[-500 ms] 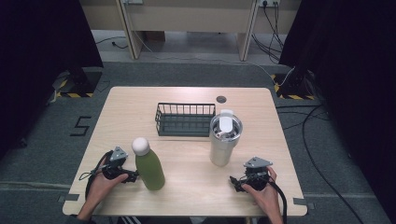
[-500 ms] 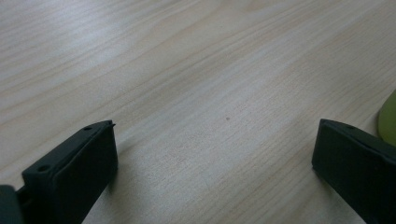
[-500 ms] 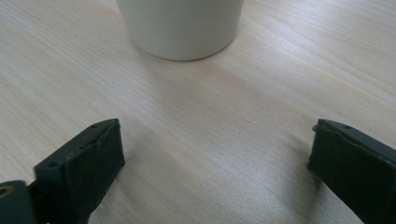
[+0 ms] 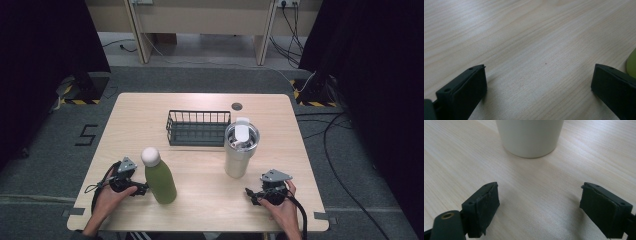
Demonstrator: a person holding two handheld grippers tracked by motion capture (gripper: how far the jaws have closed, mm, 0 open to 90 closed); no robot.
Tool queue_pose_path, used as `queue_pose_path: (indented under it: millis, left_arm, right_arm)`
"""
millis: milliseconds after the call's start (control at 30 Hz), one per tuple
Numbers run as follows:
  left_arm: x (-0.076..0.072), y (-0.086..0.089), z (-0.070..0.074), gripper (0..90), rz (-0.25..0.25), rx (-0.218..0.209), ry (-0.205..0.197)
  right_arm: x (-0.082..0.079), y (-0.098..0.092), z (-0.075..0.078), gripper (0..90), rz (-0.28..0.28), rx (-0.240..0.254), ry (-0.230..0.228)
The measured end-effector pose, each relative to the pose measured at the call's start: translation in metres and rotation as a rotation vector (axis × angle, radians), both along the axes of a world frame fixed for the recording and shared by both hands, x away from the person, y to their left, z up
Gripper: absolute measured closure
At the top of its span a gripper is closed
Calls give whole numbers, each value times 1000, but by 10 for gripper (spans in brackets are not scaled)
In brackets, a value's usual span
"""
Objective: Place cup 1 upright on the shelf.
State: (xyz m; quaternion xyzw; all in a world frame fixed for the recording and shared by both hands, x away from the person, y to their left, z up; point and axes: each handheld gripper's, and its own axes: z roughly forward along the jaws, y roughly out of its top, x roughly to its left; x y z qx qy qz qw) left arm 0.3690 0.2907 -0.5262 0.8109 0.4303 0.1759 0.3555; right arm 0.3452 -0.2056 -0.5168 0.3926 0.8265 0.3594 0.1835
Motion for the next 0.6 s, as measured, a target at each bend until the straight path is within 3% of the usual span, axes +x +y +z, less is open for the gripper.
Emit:
queue_pose_path:
  millis: [133, 600]
  left_arm:
    - [0, 0, 0, 0, 0, 0, 0]
    - [0, 0, 0, 0, 0, 0, 0]
  right_arm:
    - [-1, 0, 2, 158, 1, 25, -16]
    - [-1, -2, 16, 152, -7, 140, -139]
